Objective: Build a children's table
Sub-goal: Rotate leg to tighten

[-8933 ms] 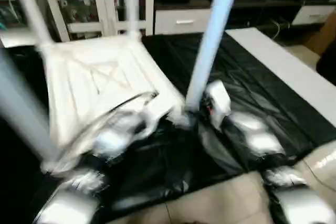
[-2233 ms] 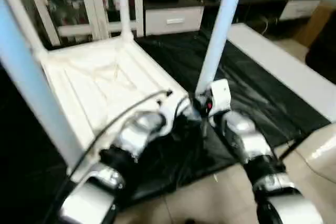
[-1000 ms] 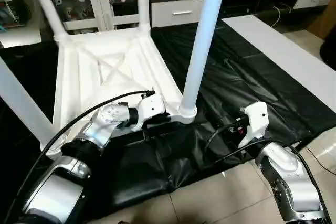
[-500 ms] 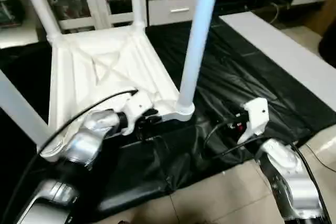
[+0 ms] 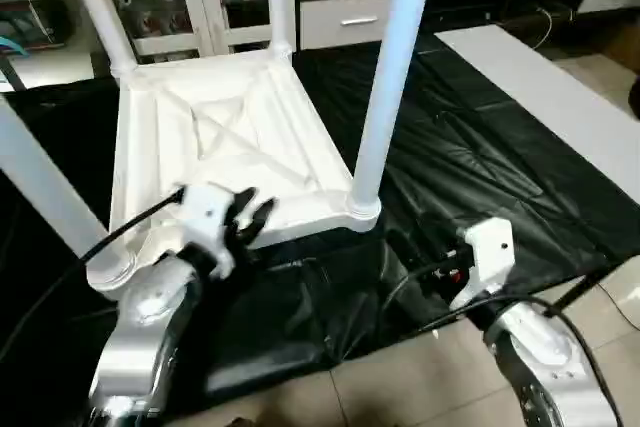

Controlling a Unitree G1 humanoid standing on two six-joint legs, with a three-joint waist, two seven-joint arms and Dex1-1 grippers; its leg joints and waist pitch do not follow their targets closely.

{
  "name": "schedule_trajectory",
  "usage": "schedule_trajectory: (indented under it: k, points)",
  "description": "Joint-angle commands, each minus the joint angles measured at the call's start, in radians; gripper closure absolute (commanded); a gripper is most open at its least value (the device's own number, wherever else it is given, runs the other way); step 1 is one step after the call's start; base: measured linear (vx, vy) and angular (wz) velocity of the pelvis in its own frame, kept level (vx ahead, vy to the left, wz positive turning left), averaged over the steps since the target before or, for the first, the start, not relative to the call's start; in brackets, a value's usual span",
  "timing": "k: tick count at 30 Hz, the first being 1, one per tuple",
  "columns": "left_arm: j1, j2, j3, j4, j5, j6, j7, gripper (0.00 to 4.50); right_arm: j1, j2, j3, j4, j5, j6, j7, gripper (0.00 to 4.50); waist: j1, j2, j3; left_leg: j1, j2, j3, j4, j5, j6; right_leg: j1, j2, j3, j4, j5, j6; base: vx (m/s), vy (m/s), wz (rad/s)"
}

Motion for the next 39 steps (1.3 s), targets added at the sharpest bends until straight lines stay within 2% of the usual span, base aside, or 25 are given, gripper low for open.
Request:
schedule_trajectory:
  k: [1, 7, 10, 13, 14, 17, 20, 21, 22, 23, 24, 25, 26, 27, 28, 29, 30, 31, 32, 33, 34, 35, 36, 37, 39]
  points:
    - [0.023, -0.034, 0.049, -0.035, -0.016, 0.002, 0.059, 2.79, -0.009, 0.014, -0.004, 0.013, -0.013, -0.018, -0.016, 1.56, 0.007, -0.005, -0.038, -0.028, -0.008, -0.024, -0.080, -0.367, 0.116, 0.063, -0.052, -0.009, -0.091, -0.451, -0.140, -0.015, -0.020, 0.51]
    - [0.034, -0.047, 0.052, -0.045, 0.036, 0.001, 0.146, 2.79, -0.053, 0.037, -0.002, 0.089, -0.027, -0.034, -0.057, 1.56, 0.028, 0.010, -0.030, -0.024, -0.030, -0.072, -0.090, -0.372, 0.100, 0.072, -0.028, -0.035, -0.062, -0.381, -0.194, -0.004, -0.024, 0.56]
    - [0.041, -0.045, 0.031, -0.049, 0.061, -0.012, 0.169, 2.79, -0.082, 0.049, -0.014, 0.097, -0.007, -0.028, -0.054, 1.56, 0.030, 0.002, -0.032, -0.024, -0.048, -0.096, -0.098, -0.378, 0.082, 0.084, -0.028, -0.031, -0.055, -0.388, -0.206, -0.011, -0.010, 0.57]
    - [0.052, -0.054, 0.029, -0.065, 0.058, -0.029, 0.167, 2.79, -0.088, 0.043, -0.008, 0.110, -0.009, -0.036, -0.042, 1.56, 0.028, 0.007, -0.030, -0.022, -0.075, -0.129, -0.116, -0.368, 0.072, 0.097, -0.014, -0.029, -0.044, -0.384, -0.199, -0.003, -0.003, 0.50]
    - [0.059, -0.060, 0.029, -0.078, 0.052, -0.029, 0.169, 2.79, -0.087, 0.041, -0.005, 0.119, -0.007, -0.041, -0.033, 1.56, 0.026, -0.004, -0.030, -0.028, -0.081, -0.138, -0.117, -0.370, 0.071, 0.102, -0.018, -0.026, -0.046, -0.386, -0.200, 0.007, -0.007, 0.48]
    - [0.058, -0.060, 0.031, -0.091, 0.053, -0.026, 0.185, 2.79, -0.091, 0.038, 0.000, 0.141, -0.005, -0.053, -0.019, 1.56, 0.031, -0.004, -0.031, -0.037, -0.112, -0.163, -0.115, -0.351, 0.062, 0.115, -0.036, -0.015, -0.053, -0.421, -0.202, 0.004, -0.003, 0.48]
    - [0.046, -0.033, 0.026, -0.088, 0.059, -0.041, 0.174, 2.79, -0.074, 0.047, -0.012, 0.170, -0.008, -0.096, -0.027, 1.56, 0.030, 0.019, -0.031, -0.017, -0.127, -0.227, -0.141, -0.415, -0.021, 0.120, -0.001, -0.009, -0.025, -0.402, -0.198, -0.003, -0.018, 0.50]
    - [0.042, -0.022, 0.019, -0.091, 0.059, -0.040, 0.163, 2.79, -0.060, 0.063, -0.029, 0.164, 0.013, -0.090, -0.036, 1.56, 0.016, 0.047, -0.043, 0.071, -0.048, -0.257, -0.121, -0.517, -0.088, 0.078, 0.032, 0.030, 0.001, -0.335, -0.191, 0.004, -0.042, 0.44]
    - [0.034, -0.008, 0.010, -0.090, 0.059, -0.036, 0.147, 2.79, -0.044, 0.078, -0.044, 0.161, 0.028, -0.083, -0.049, 1.56, 0.023, 0.045, -0.022, 0.057, -0.006, -0.290, -0.169, -0.699, -0.137, 0.077, 0.040, 0.055, 0.036, -0.283, -0.182, 0.004, -0.042, 0.44]
    - [0.032, -0.006, 0.009, -0.089, 0.059, -0.036, 0.146, 2.79, -0.042, 0.078, -0.043, 0.162, 0.026, -0.085, -0.050, 1.56, 0.031, 0.055, -0.024, 0.054, -0.004, -0.289, -0.186, -0.762, -0.160, 0.072, 0.059, 0.060, 0.066, -0.262, -0.168, -0.006, -0.091, 0.27]
    - [0.031, -0.007, 0.008, -0.083, 0.059, -0.039, 0.144, 2.79, -0.028, 0.074, -0.037, 0.168, 0.014, -0.104, -0.048, 1.56, 0.043, 0.049, -0.024, 0.039, 0.003, -0.292, -0.223, -0.826, -0.168, 0.075, 0.077, 0.071, 0.111, -0.245, -0.153, -0.041, -0.130, 0.18]
    - [0.031, -0.006, 0.011, -0.078, 0.054, -0.030, 0.146, 2.79, -0.008, 0.075, -0.029, 0.168, 0.003, -0.131, -0.047, 1.56, 0.062, 0.030, -0.033, 0.031, -0.004, -0.275, -0.227, -0.828, -0.125, 0.072, 0.080, 0.090, 0.125, -0.259, -0.158, -0.041, -0.130, 0.18]
    - [0.030, -0.004, 0.014, -0.075, 0.050, -0.023, 0.147, 2.79, 0.005, 0.076, -0.025, 0.167, -0.004, -0.149, -0.047, 1.56, 0.075, 0.058, -0.039, 0.032, -0.019, -0.261, -0.222, -0.803, -0.108, 0.066, 0.080, 0.100, 0.118, -0.268, -0.171, -0.055, -0.199, 0.26]
    - [0.026, 0.001, 0.014, -0.070, 0.046, -0.027, 0.143, 2.79, 0.018, 0.078, -0.022, 0.161, -0.004, -0.159, -0.046, 1.56, 0.085, 0.027, -0.032, 0.023, -0.062, -0.206, -0.179, -0.742, -0.066, 0.041, 0.055, 0.120, 0.027, -0.354, -0.260, -0.061, -0.246, 0.28]
    - [0.018, 0.004, 0.016, -0.059, 0.029, -0.040, 0.132, 2.79, 0.046, 0.084, -0.017, 0.142, -0.004, -0.180, -0.047, 1.56, 0.084, 0.005, -0.033, 0.030, -0.094, -0.174, -0.097, -0.679, -0.063, 0.027, 0.004, 0.145, -0.058, -0.473, -0.319, -0.061, -0.246, 0.28]
    - [0.012, 0.005, 0.017, -0.052, 0.010, -0.036, 0.115, 2.79, 0.064, 0.094, -0.023, 0.134, 0.003, -0.191, -0.054, 1.56, 0.119, -0.003, -0.006, -0.022, -0.080, -0.076, 0.206, -0.210, 0.075, 0.053, -0.136, 0.235, -0.153, -0.865, -0.349, -0.068, -0.197, -0.01]
    - [0.012, 0.005, 0.017, -0.052, 0.010, -0.036, 0.115, 2.79, 0.064, 0.094, -0.023, 0.134, 0.003, -0.191, -0.054, 1.56, 0.120, -0.013, 0.014, -0.047, -0.072, -0.070, 0.203, -0.143, 0.063, 0.061, -0.135, 0.233, -0.142, -0.898, -0.228, -0.050, -0.134, -0.32]
    - [0.005, 0.007, 0.018, -0.043, -0.006, -0.026, 0.103, 2.79, 0.077, 0.104, -0.033, 0.130, 0.003, -0.200, -0.069, 1.56, 0.129, -0.021, 0.002, -0.031, -0.057, -0.067, 0.143, -0.123, 0.031, 0.068, -0.112, 0.218, -0.110, -0.870, -0.081, -0.050, -0.134, -0.32]
    - [-0.004, 0.013, 0.015, -0.024, -0.022, -0.023, 0.087, 2.79, 0.095, 0.111, -0.045, 0.128, -0.013, -0.212, -0.091, 1.56, 0.134, 0.001, -0.015, -0.006, -0.043, -0.070, 0.095, -0.147, 0.041, 0.072, -0.096, 0.216, -0.083, -0.770, -0.066, -0.013, -0.122, -0.16]
    - [-0.006, 0.015, 0.013, -0.015, -0.026, -0.026, 0.080, 2.79, 0.104, 0.108, -0.046, 0.127, -0.026, -0.219, -0.102, 1.56, 0.140, 0.006, -0.048, 0.033, -0.018, -0.056, 0.010, -0.133, 0.073, 0.081, -0.043, 0.179, -0.052, -0.478, -0.071, -0.030, -0.104, 0.13]
    - [-0.014, 0.014, 0.009, 0.001, -0.019, -0.028, 0.084, 2.79, 0.117, 0.104, -0.047, 0.113, -0.041, -0.221, -0.117, 1.56, 0.117, -0.008, -0.037, 0.037, -0.005, -0.052, -0.011, -0.109, 0.108, 0.050, 0.020, 0.163, -0.038, -0.230, -0.035, -0.030, -0.104, 0.13]
    - [-0.016, 0.013, 0.008, 0.005, -0.017, -0.028, 0.086, 2.79, 0.121, 0.104, -0.049, 0.107, -0.046, -0.222, -0.124, 1.56, 0.118, 0.025, -0.074, 0.052, 0.011, -0.054, -0.015, -0.075, 0.114, 0.058, -0.002, 0.161, -0.012, -0.116, -0.037, -0.055, -0.066, 0.17]
    - [-0.021, 0.012, 0.006, 0.016, -0.007, -0.030, 0.095, 2.79, 0.127, 0.106, -0.055, 0.098, -0.053, -0.226, -0.141, 1.56, 0.104, 0.029, -0.050, 0.040, 0.018, -0.039, -0.024, -0.150, 0.114, 0.045, -0.010, 0.150, -0.030, -0.150, -0.044, 0.000, 0.000, 0.00]
    - [-0.037, 0.013, 0.002, 0.047, 0.033, -0.055, 0.127, 2.79, 0.129, 0.107, -0.071, 0.075, -0.079, -0.223, -0.184, 1.56, 0.095, 0.021, -0.047, 0.037, 0.021, -0.033, -0.033, -0.200, 0.091, 0.049, -0.017, 0.147, -0.039, -0.229, -0.047, 0.000, 0.000, 0.00]
    - [-0.044, 0.012, 0.004, 0.057, 0.038, -0.060, 0.136, 2.79, 0.120, 0.108, -0.079, 0.065, -0.087, -0.208, -0.203, 1.56, 0.090, 0.032, -0.043, 0.042, 0.029, -0.031, -0.042, -0.240, 0.062, 0.042, -0.017, 0.146, -0.044, -0.329, -0.049, 0.000, 0.000, 0.00]
